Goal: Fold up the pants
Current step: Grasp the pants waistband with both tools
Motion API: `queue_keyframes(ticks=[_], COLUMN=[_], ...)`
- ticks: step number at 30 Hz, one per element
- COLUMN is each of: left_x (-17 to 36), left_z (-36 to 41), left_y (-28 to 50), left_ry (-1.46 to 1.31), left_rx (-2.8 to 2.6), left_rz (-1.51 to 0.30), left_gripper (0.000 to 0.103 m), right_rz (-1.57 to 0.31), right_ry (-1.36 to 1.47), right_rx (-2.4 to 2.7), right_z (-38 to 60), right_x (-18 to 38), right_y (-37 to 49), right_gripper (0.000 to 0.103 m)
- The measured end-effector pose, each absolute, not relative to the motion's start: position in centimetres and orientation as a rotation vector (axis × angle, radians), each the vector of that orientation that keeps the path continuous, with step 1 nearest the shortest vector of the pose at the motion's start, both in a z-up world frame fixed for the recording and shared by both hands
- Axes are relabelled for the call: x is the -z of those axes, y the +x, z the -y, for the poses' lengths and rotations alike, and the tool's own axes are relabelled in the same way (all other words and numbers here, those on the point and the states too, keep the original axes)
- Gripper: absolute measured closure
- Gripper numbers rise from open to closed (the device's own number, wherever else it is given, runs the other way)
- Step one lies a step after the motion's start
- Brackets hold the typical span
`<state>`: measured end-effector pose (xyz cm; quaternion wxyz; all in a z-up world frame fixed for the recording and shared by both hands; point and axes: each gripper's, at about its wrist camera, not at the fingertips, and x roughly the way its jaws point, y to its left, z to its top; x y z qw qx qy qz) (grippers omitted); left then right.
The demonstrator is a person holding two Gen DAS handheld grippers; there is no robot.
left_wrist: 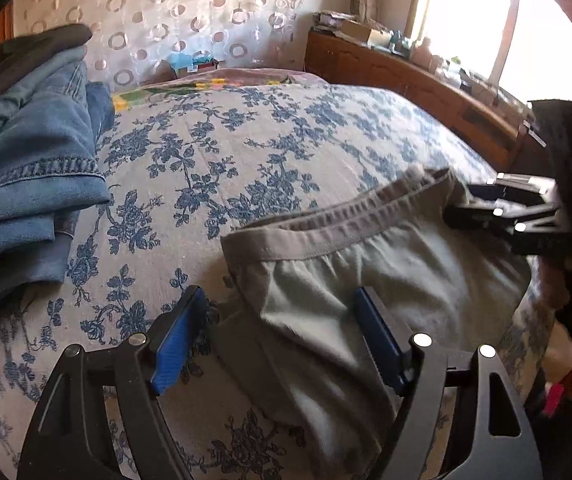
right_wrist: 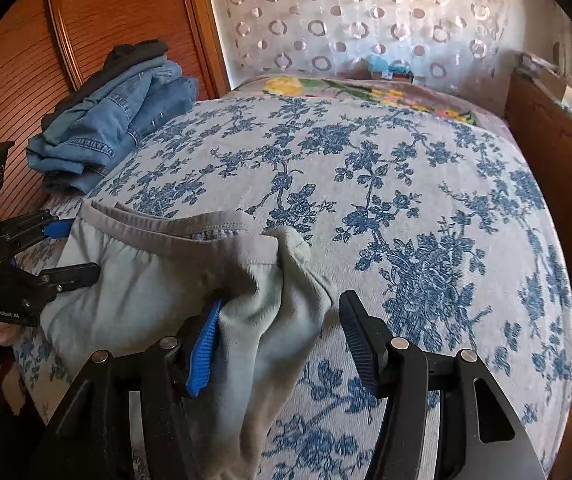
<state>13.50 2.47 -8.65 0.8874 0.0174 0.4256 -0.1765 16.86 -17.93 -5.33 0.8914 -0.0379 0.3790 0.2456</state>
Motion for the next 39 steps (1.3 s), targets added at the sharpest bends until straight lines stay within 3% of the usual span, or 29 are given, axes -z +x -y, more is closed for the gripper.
queue_keyframes(ticks=[10, 13, 15, 16, 18, 19, 39], left_x=[8.6, 8.5, 8.5, 8.6, 8.6, 8.7, 0.5], left_z=[-3.7, -3.5, -3.4, -3.3, -3.1, -3.1, -6.3], left_y=[14.6, 15.2, 15.4, 15.5, 15.4, 15.5, 17.5], left_ry=[-0.063, -0.067, -0.081, -0.088, -0.092, -0.113, -0.113], left_rx=[0.411, 0.423, 0.432, 0.437, 0.448, 0.459, 0.334], left_rz=[-0.892, -0.902, -0.913, -0.918, -0.931, -0.941, -0.794], left_gripper=[0.061, 0.065, 0.070, 0.073, 0.087, 0.089, 0.092], right_rz=[-0.782, -0.790, -0.805, -0.818, -0.820, -0.821, -0.659], right_ry=[-0.055, -0.043, -0.028, -0.018, -0.012, -0.014, -0.091], right_rx=[-0.558, -0.591, -0.612, -0.633, -0.657, -0.661, -0.765], right_z=[17.2, 16.7, 16.6, 16.6, 16.5, 16.5, 13.7], right_x=[5.6, 5.6, 5.6, 5.7, 5.7, 5.7, -1.9], right_y=[17.2, 17.2, 17.4, 17.5, 17.7, 17.9, 22.0], right_gripper=[0.043, 0.056, 0.068, 0.080, 0.083, 0.085, 0.087])
